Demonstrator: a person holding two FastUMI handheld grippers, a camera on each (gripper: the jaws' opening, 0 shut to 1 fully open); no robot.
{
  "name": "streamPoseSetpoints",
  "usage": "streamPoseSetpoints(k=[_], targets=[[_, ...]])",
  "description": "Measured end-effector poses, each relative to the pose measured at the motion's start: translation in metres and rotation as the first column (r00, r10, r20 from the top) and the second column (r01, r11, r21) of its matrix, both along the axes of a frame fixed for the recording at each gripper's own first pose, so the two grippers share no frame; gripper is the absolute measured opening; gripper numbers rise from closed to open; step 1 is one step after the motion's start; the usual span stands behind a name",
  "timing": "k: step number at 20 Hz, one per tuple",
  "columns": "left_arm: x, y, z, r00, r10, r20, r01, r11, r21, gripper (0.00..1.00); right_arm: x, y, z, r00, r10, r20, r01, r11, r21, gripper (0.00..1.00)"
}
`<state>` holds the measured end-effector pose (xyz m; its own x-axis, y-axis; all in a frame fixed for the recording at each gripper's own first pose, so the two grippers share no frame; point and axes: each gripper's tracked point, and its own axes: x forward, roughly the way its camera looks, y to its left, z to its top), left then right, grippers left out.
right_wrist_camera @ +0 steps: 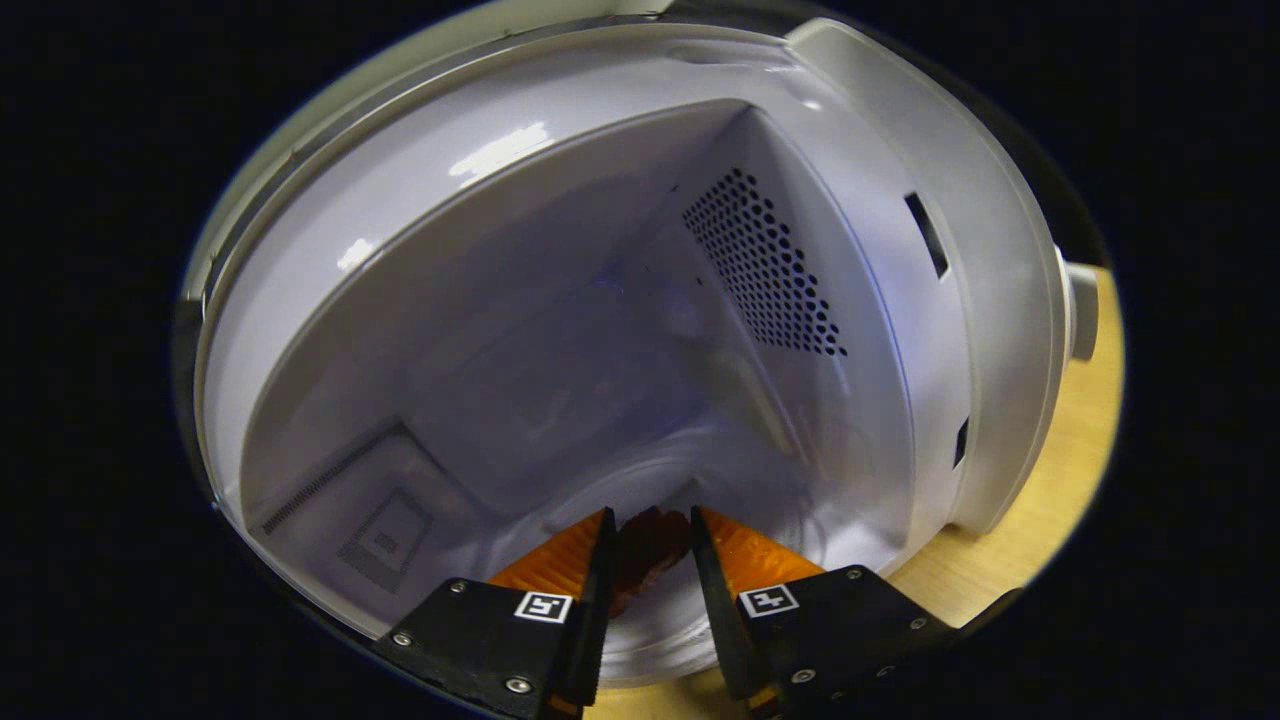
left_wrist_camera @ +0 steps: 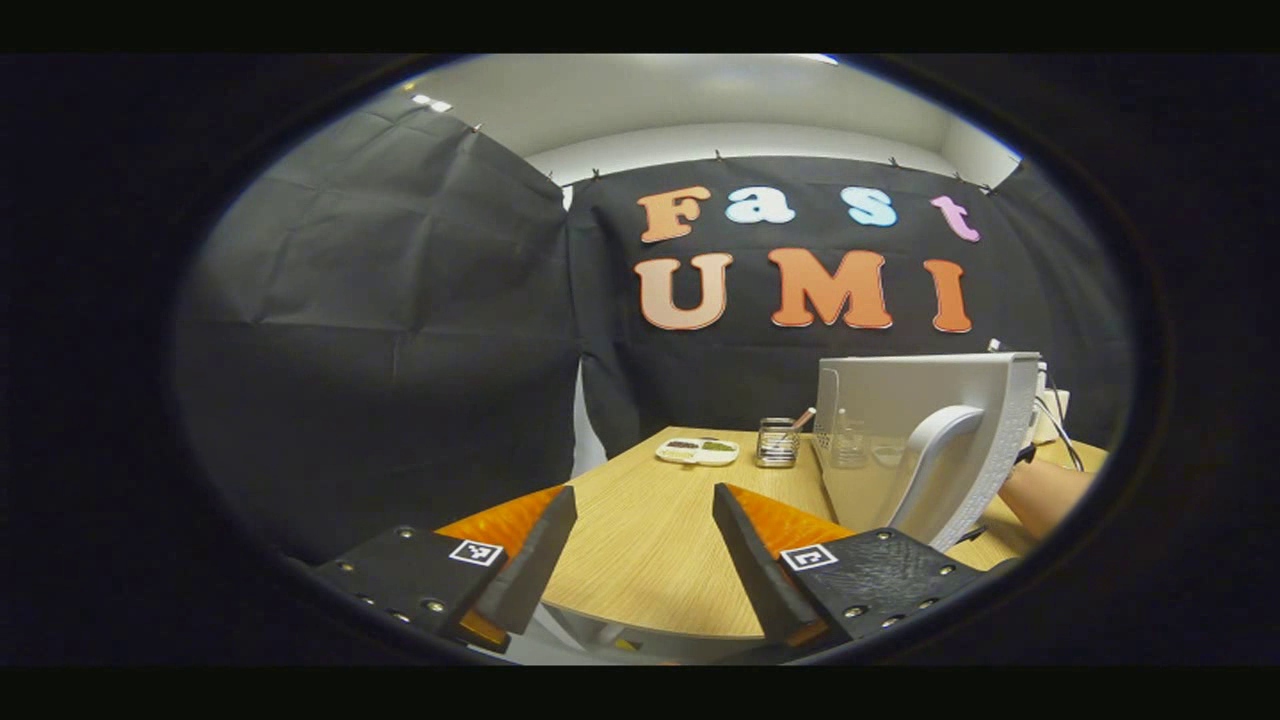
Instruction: Open the microwave oven with the left hand, put the food in, and close the microwave oven.
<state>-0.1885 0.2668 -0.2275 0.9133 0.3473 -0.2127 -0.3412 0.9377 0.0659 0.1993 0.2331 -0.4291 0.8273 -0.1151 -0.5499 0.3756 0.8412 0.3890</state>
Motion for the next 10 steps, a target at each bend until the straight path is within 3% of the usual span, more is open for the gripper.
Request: streamPoseSetpoints(k=[5, 10], targets=[[0.009, -0.015, 0.001, 1.0, -0.022, -0.004, 0.022, 1.0, -0.006, 0.84, -0.016, 0.004, 0.016, 0.995, 0.103, 0.01, -0.103, 0.994, -0.024, 0.7], [0.017, -0.035, 0.0, 0.998, -0.058, -0.019, 0.058, 0.998, -0.017, 0.85, -0.048, -0.002, 0.051, 0.987, 0.154, 0.046, -0.154, 0.988, 0.001, 0.78]])
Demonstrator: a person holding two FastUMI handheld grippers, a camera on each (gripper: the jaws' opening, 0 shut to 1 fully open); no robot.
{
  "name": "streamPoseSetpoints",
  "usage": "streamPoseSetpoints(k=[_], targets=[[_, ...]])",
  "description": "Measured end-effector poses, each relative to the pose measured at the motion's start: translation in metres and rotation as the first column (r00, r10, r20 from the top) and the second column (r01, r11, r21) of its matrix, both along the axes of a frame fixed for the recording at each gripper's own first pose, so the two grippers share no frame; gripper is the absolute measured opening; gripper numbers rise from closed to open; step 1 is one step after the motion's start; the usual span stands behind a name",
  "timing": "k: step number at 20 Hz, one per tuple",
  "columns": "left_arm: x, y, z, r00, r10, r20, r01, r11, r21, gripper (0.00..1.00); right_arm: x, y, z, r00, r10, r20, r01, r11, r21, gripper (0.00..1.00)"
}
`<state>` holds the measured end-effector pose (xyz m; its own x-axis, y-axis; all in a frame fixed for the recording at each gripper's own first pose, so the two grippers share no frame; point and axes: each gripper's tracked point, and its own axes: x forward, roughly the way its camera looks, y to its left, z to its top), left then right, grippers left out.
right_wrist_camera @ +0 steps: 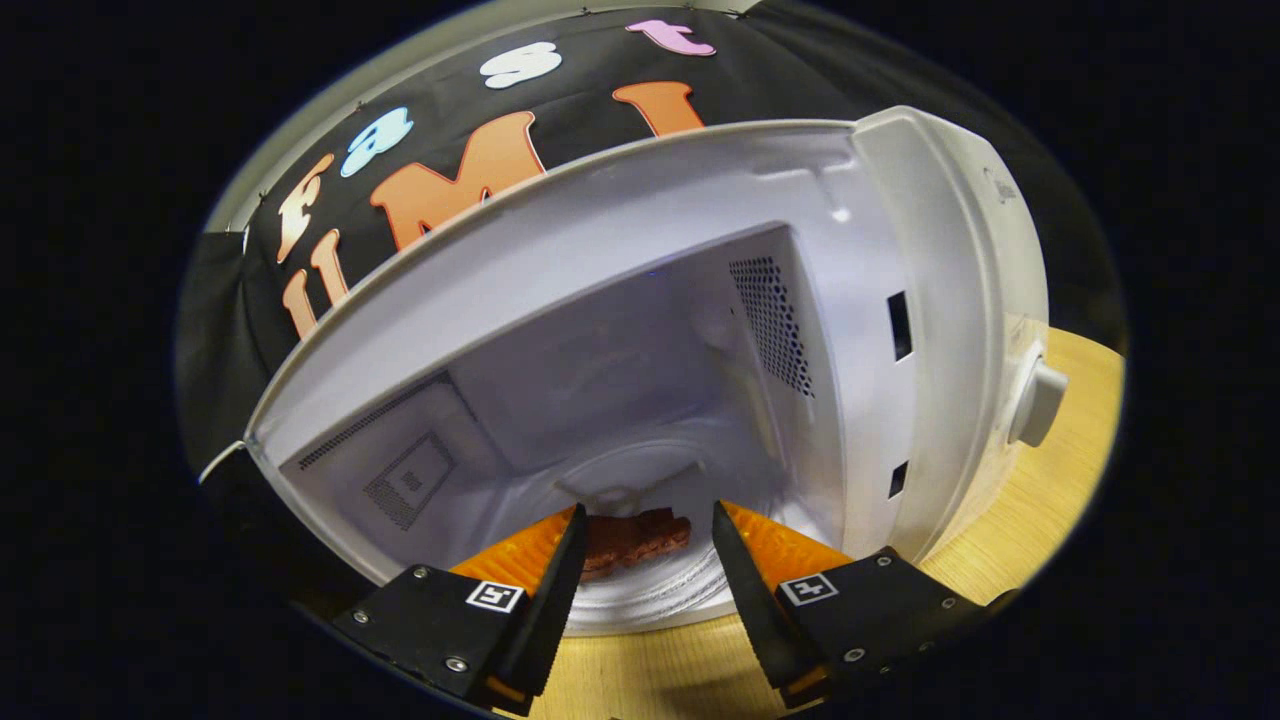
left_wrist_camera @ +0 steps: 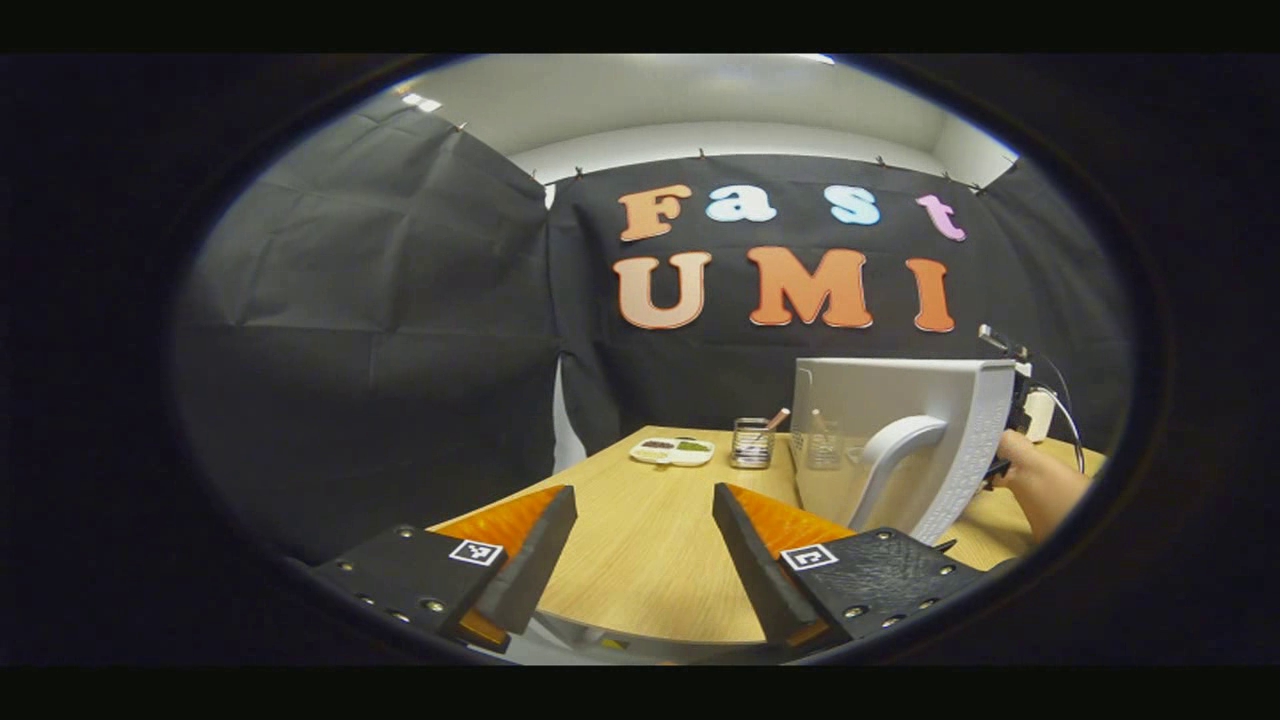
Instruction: Open the microwave oven with the left hand, put the food in, and close the microwave oven.
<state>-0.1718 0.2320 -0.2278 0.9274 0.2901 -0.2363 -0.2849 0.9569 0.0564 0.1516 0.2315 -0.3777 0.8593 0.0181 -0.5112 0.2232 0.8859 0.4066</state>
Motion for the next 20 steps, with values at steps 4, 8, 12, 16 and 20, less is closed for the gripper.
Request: streamPoseSetpoints(k=[4, 8, 12, 16, 20], targets=[[0.004, -0.019, 0.001, 0.999, -0.035, -0.007, 0.035, 0.999, 0.009, 0.84, -0.026, -0.024, 0.042, 0.994, 0.046, 0.095, -0.038, 0.996, -0.084, 0.78], [0.008, -0.039, 0.009, 0.998, -0.062, 0.008, 0.062, 0.998, 0.028, 0.84, -0.051, -0.047, 0.096, 0.973, 0.123, 0.197, -0.096, 0.985, -0.144, 0.78], [0.011, -0.071, 0.009, 0.993, -0.12, 0.013, 0.12, 0.993, -0.004, 0.83, -0.08, -0.075, 0.129, 0.953, 0.203, 0.227, -0.154, 0.964, -0.217, 0.8], [0.022, -0.107, 0.008, 0.982, -0.188, 0.013, 0.188, 0.982, 0.0, 0.83, -0.103, -0.108, 0.152, 0.931, 0.242, 0.274, -0.179, 0.955, -0.235, 0.87], [0.039, -0.16, 0.003, 0.959, -0.284, 0.023, 0.284, 0.959, -0.018, 0.84, -0.119, -0.142, 0.15, 0.937, 0.243, 0.249, -0.182, 0.952, -0.244, 0.89]])
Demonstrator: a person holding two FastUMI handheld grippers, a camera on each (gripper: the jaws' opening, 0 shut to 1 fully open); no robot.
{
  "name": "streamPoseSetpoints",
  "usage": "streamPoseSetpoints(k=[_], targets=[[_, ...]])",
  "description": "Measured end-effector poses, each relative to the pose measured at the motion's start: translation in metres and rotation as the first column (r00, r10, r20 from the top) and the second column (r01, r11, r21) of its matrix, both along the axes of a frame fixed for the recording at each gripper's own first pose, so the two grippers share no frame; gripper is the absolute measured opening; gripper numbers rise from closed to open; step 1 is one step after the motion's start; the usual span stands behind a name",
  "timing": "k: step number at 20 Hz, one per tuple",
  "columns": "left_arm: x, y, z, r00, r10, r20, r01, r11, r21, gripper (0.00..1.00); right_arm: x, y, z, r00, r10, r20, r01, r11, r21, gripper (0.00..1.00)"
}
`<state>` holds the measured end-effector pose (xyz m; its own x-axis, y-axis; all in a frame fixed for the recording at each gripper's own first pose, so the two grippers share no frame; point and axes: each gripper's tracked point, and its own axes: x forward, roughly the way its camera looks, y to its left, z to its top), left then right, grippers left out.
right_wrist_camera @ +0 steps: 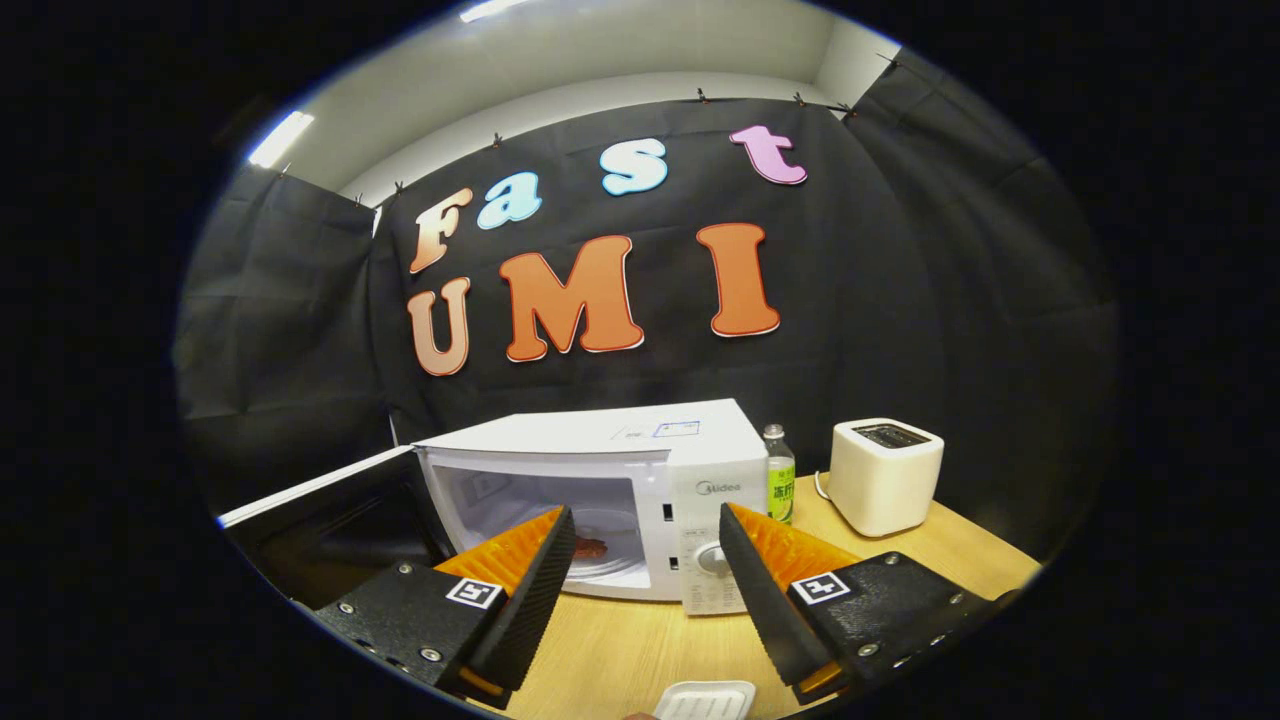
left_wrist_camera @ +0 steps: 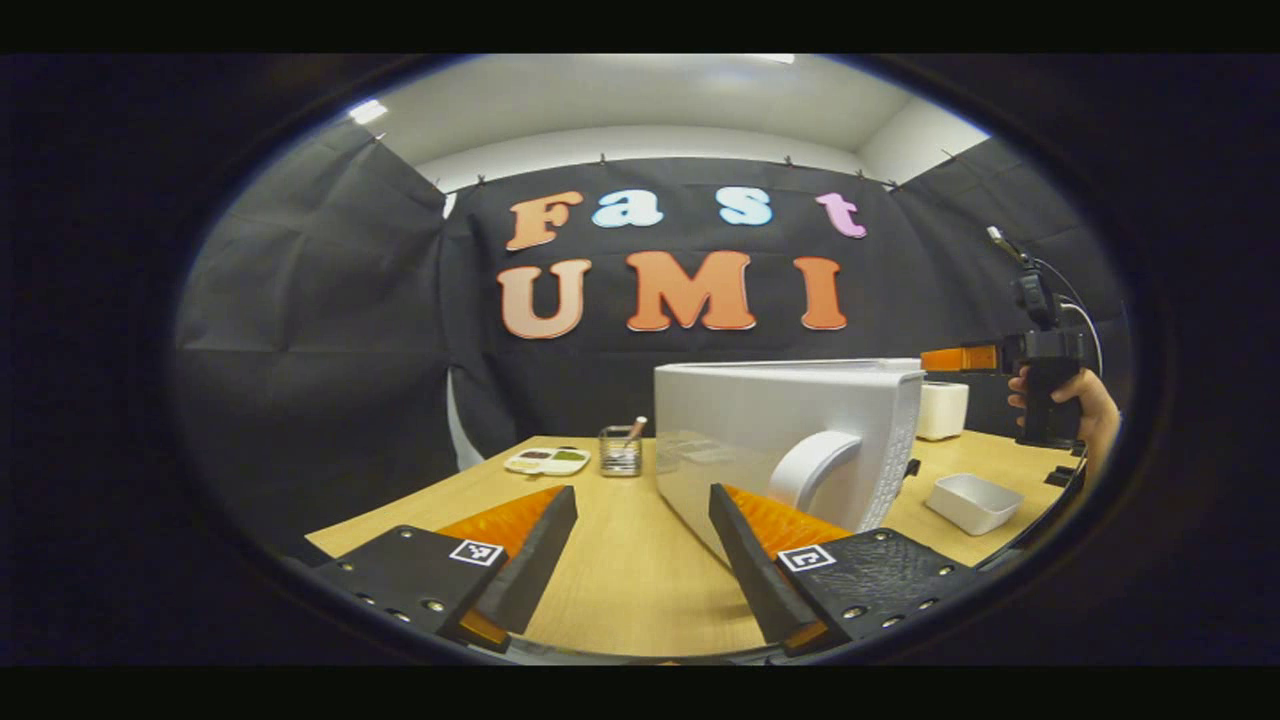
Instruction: Open the microwave oven with the left hand, put the food in, and close the microwave oven.
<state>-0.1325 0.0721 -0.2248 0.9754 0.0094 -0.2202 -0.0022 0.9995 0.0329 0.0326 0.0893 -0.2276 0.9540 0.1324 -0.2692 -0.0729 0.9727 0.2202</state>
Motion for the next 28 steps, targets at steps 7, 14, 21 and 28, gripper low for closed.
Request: streamPoseSetpoints(k=[7, 14, 21, 28], targets=[[0.045, -0.087, -0.012, 0.987, -0.159, -0.001, 0.159, 0.986, -0.04, 0.83, -0.026, -0.052, 0.003, 1.0, -0.003, -0.013, 0.002, 0.999, -0.037, 0.92], [0.093, -0.155, -0.05, 0.967, -0.243, -0.077, 0.233, 0.966, -0.114, 0.83, -0.041, -0.094, 0.003, 0.999, -0.031, -0.013, 0.03, 0.999, -0.043, 0.92], [0.139, -0.21, -0.076, 0.949, -0.292, -0.118, 0.278, 0.952, -0.126, 0.41, -0.046, -0.111, 0.001, 0.999, -0.039, -0.007, 0.038, 0.997, -0.06, 0.92], [0.181, -0.244, -0.094, 0.934, -0.326, -0.145, 0.31, 0.942, -0.126, 0.12, -0.047, -0.11, 0.003, 0.999, -0.033, 0.004, 0.033, 0.997, -0.067, 0.92]])
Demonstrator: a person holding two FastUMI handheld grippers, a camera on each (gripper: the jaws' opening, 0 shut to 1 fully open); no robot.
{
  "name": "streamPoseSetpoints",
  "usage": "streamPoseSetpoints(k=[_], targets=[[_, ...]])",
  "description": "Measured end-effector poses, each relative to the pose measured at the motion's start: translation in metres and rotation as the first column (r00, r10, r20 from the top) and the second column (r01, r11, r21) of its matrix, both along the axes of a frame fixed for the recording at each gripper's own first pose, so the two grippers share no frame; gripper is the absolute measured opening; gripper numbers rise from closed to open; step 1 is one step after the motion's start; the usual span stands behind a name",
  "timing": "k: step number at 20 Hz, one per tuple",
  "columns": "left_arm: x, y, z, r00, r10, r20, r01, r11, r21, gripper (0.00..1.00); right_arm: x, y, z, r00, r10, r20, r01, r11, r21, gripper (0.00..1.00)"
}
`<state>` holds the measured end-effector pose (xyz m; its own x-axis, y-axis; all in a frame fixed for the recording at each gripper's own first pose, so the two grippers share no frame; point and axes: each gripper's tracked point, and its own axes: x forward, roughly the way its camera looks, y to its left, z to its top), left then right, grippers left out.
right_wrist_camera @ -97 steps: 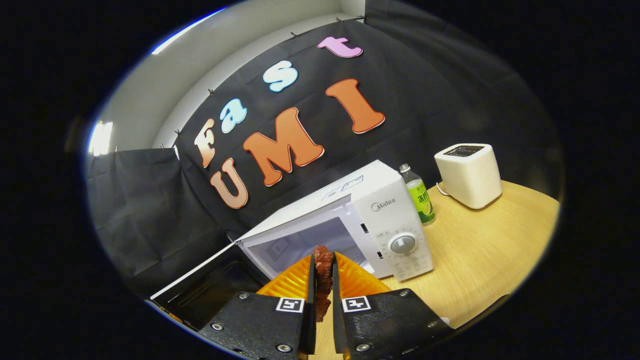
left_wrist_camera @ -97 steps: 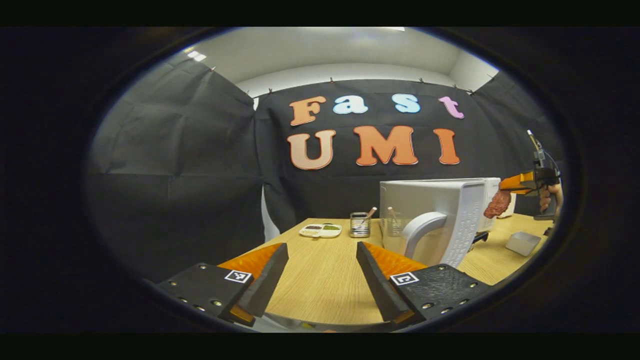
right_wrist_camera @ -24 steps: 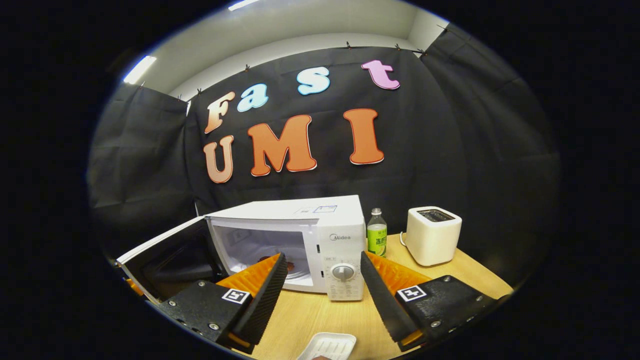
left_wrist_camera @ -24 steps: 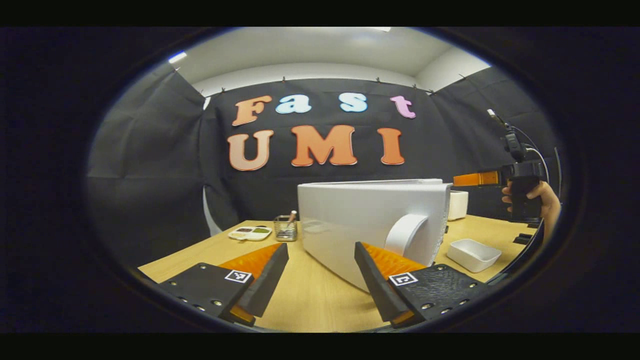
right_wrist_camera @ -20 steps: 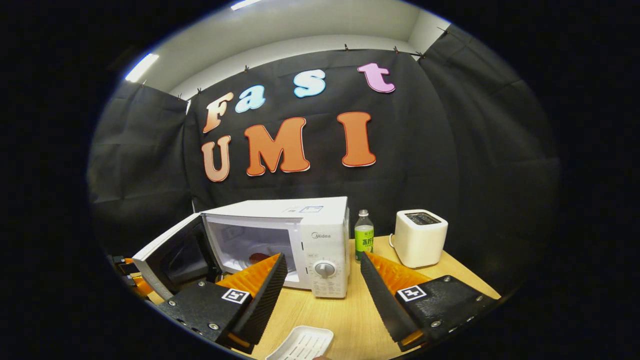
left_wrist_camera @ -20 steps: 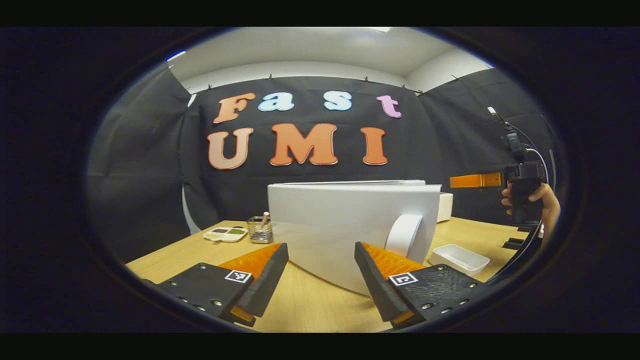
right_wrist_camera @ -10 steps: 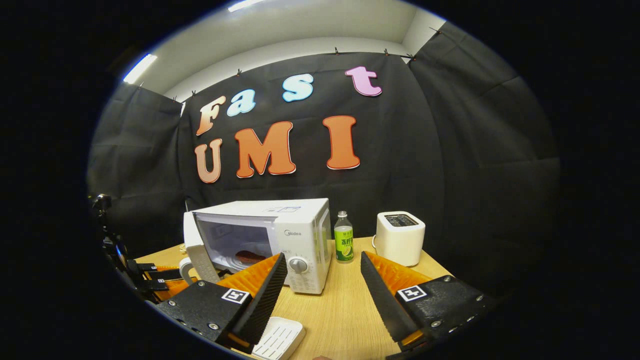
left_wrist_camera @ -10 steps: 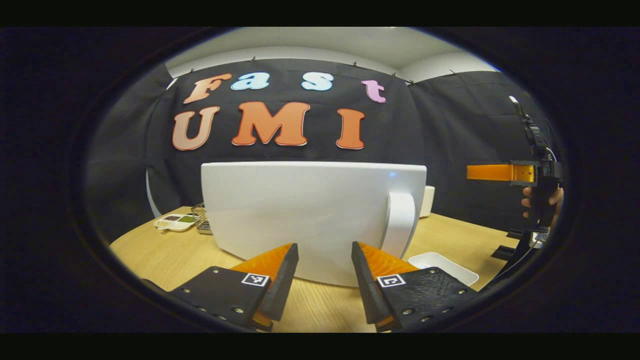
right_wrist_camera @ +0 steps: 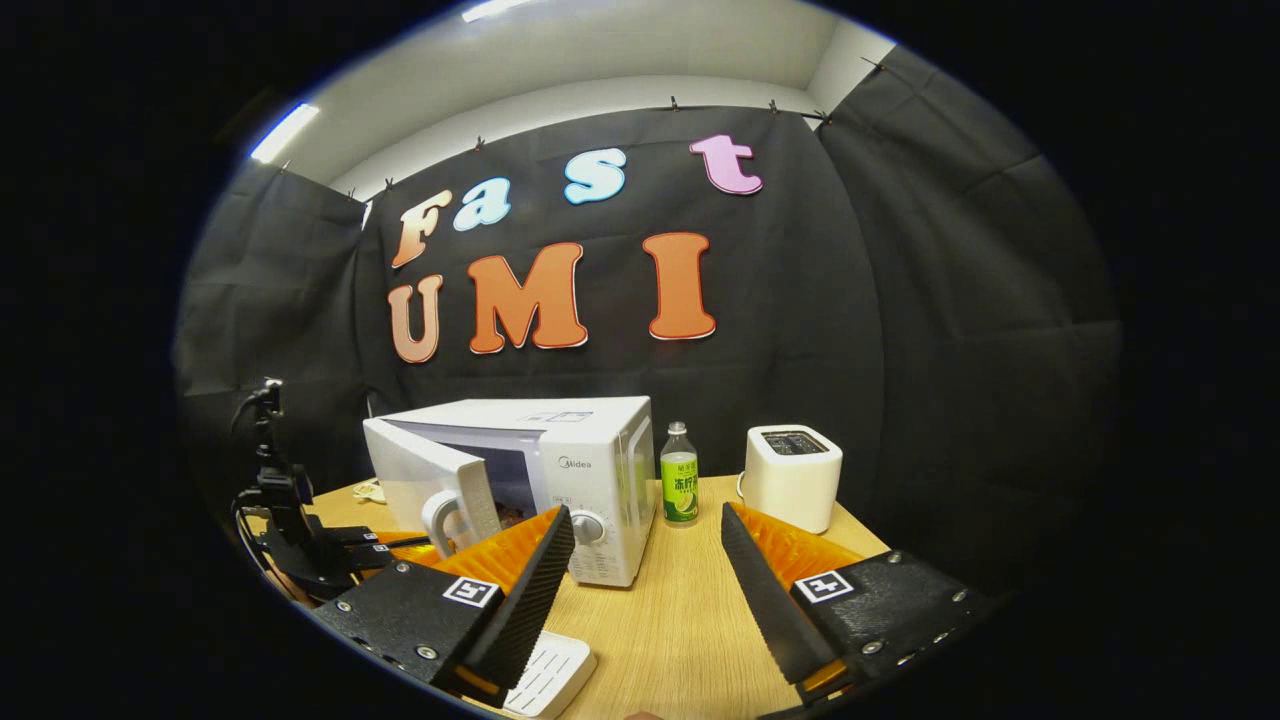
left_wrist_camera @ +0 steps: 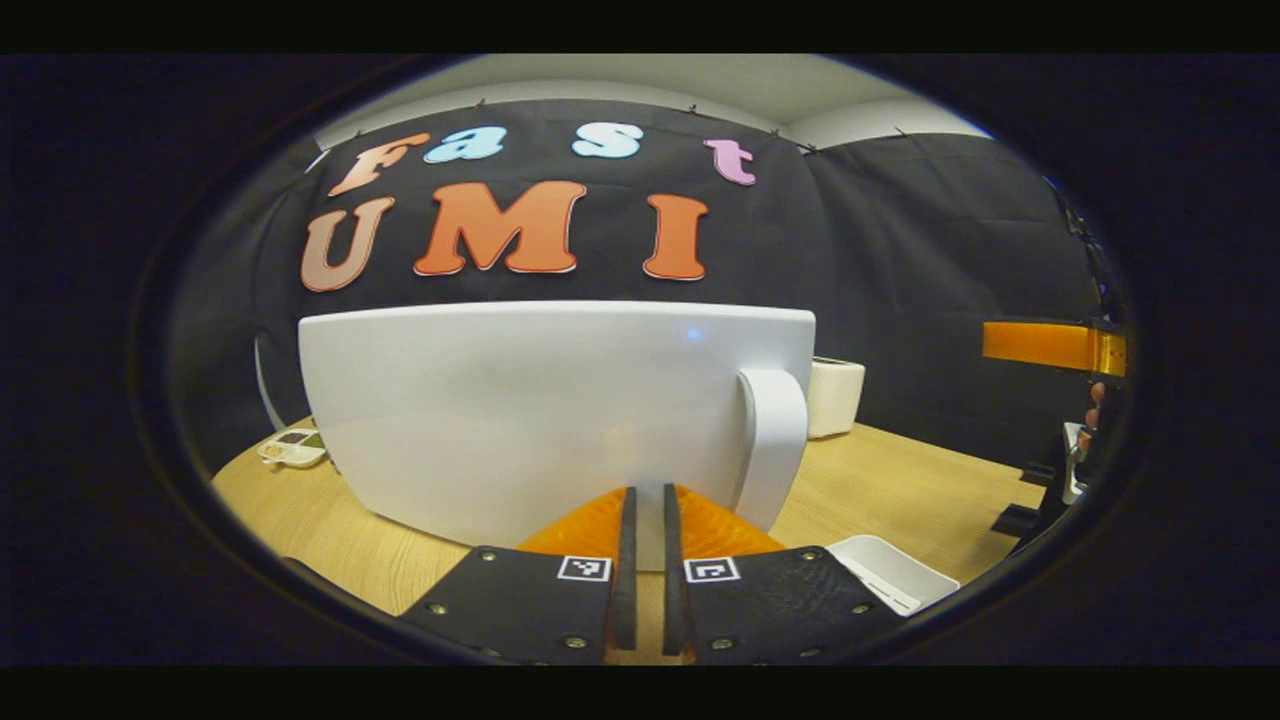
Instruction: Open the microwave oven with the left hand, put the food in, and close the microwave oven.
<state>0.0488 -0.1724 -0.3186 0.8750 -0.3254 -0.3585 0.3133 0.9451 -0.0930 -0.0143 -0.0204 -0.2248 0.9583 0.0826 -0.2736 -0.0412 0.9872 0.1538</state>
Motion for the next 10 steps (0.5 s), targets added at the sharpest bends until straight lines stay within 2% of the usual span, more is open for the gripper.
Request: streamPoseSetpoints(k=[10], targets=[[0.06, -0.021, -0.018, 0.999, 0.039, 0.004, -0.039, 0.998, 0.04, 0.12, -0.008, 0.012, -0.001, 0.999, 0.039, 0.014, -0.038, 0.998, -0.043, 0.92]])
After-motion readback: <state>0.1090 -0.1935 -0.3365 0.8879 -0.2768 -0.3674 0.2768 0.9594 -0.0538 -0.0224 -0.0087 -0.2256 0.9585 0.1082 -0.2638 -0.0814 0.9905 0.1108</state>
